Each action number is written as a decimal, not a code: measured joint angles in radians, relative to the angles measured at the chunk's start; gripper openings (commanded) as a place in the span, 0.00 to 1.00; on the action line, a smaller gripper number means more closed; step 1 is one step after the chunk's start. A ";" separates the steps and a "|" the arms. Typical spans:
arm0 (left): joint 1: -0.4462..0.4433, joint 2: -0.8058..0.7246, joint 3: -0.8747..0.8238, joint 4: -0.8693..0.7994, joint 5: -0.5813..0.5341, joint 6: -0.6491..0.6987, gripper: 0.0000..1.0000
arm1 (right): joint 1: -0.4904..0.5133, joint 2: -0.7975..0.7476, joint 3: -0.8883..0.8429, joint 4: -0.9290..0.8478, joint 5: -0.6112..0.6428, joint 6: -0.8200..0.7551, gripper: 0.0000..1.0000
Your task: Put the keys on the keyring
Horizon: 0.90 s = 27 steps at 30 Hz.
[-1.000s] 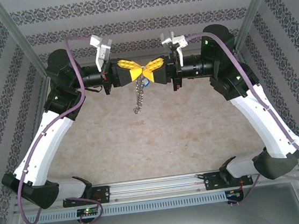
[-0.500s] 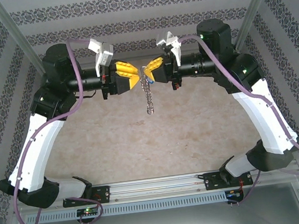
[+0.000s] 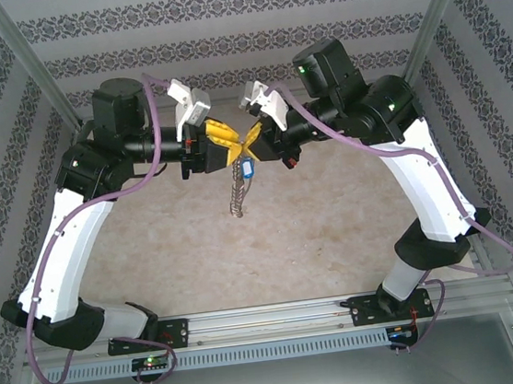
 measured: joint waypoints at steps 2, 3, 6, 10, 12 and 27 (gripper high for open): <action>-0.004 0.005 0.007 -0.014 -0.001 0.013 0.33 | 0.002 0.000 0.005 -0.011 0.002 -0.004 0.00; -0.006 0.006 0.010 -0.022 -0.001 0.018 0.33 | 0.002 0.000 0.008 -0.017 0.003 -0.007 0.00; -0.008 0.007 0.010 -0.035 -0.001 0.026 0.32 | 0.006 0.000 0.021 -0.026 0.005 -0.016 0.00; -0.008 0.007 0.010 -0.043 -0.001 0.035 0.28 | 0.015 0.000 0.029 -0.033 0.001 -0.024 0.00; -0.008 0.008 0.010 -0.045 -0.001 0.039 0.28 | 0.015 0.000 0.030 -0.034 -0.005 -0.027 0.00; -0.014 0.016 0.010 -0.055 0.011 0.043 0.09 | 0.014 0.000 0.030 -0.036 -0.023 -0.047 0.00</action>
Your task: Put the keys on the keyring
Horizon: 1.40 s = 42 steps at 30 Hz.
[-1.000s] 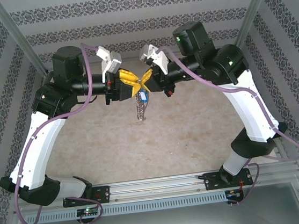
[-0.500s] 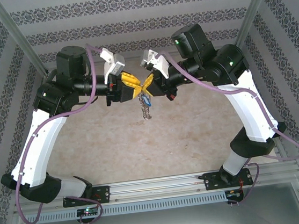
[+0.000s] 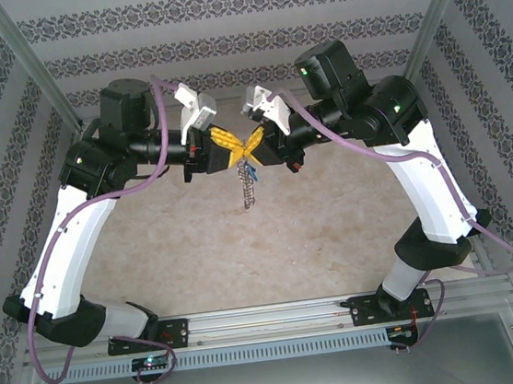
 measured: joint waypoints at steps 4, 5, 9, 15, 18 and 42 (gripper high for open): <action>0.000 0.000 0.000 0.002 0.011 0.003 0.00 | -0.001 -0.001 -0.001 0.000 -0.001 0.000 0.00; 0.000 0.000 0.000 0.002 0.015 0.002 0.00 | -0.001 -0.002 -0.002 0.000 -0.001 0.000 0.00; -0.001 0.000 -0.006 0.020 0.035 -0.007 0.00 | -0.001 -0.027 -0.034 0.020 -0.001 0.001 0.01; 0.001 0.000 -0.027 0.082 0.066 -0.063 0.00 | -0.003 -0.119 -0.186 0.129 -0.008 0.024 0.23; 0.002 0.000 -0.047 0.145 0.084 -0.110 0.00 | -0.031 -0.185 -0.283 0.197 -0.025 0.053 0.23; 0.041 -0.043 -0.238 0.765 0.178 -0.561 0.00 | -0.147 -0.328 -0.597 0.653 -0.249 0.366 0.21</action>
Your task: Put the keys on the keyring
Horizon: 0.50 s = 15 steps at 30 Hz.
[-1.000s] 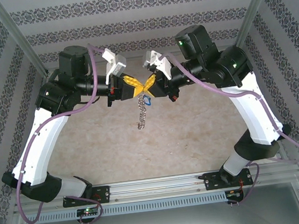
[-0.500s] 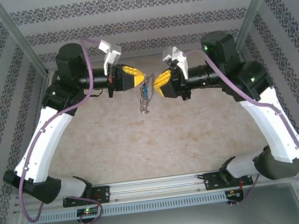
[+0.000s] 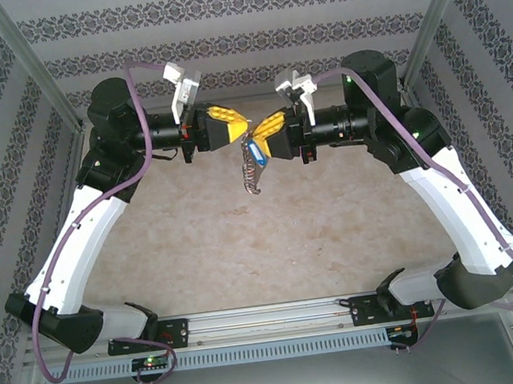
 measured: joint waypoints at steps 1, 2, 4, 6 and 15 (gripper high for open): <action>0.000 -0.001 -0.004 0.014 0.000 -0.011 0.00 | 0.000 0.000 -0.003 0.011 -0.005 0.007 0.21; 0.000 -0.001 -0.007 0.025 0.001 -0.020 0.00 | 0.000 0.000 -0.008 0.027 -0.008 0.015 0.21; 0.000 -0.002 -0.013 0.040 0.003 -0.034 0.00 | 0.000 0.000 -0.018 0.057 -0.016 0.034 0.20; 0.000 -0.002 -0.015 0.053 0.003 -0.045 0.00 | 0.000 0.000 -0.028 0.084 -0.024 0.054 0.15; 0.000 -0.002 -0.018 0.105 0.004 -0.084 0.00 | 0.000 0.000 -0.036 0.131 -0.038 0.083 0.06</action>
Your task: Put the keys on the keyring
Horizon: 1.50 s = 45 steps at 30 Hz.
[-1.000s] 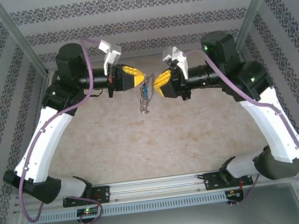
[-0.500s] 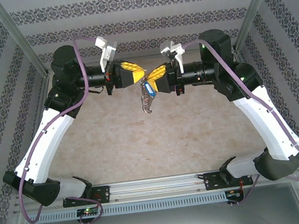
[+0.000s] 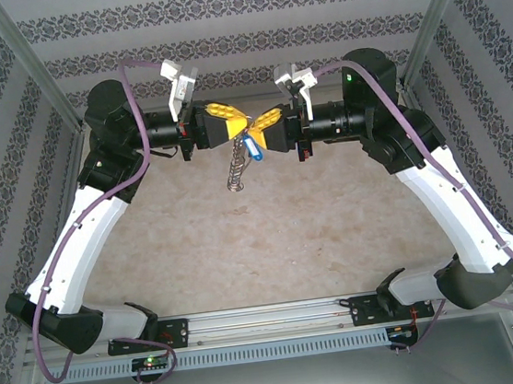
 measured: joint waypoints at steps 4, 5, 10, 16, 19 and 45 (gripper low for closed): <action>0.000 0.000 -0.005 0.022 0.005 -0.021 0.00 | 0.000 0.000 -0.003 0.013 -0.004 0.002 0.04; 0.000 0.000 -0.006 0.027 0.007 -0.026 0.00 | 0.000 0.000 -0.003 0.016 -0.007 0.003 0.04; 0.005 0.000 -0.007 0.052 0.016 -0.048 0.00 | 0.000 0.006 -0.003 0.040 -0.020 0.008 0.03; 0.006 0.000 -0.007 0.067 0.018 -0.067 0.00 | 0.000 0.014 -0.003 0.061 -0.027 0.025 0.00; 0.007 0.000 -0.007 0.071 0.018 -0.070 0.00 | 0.000 0.013 -0.004 0.066 -0.026 0.027 0.00; 0.045 -0.030 -0.049 0.080 0.026 -0.072 0.00 | -0.015 -0.024 -0.043 0.111 0.012 0.048 0.00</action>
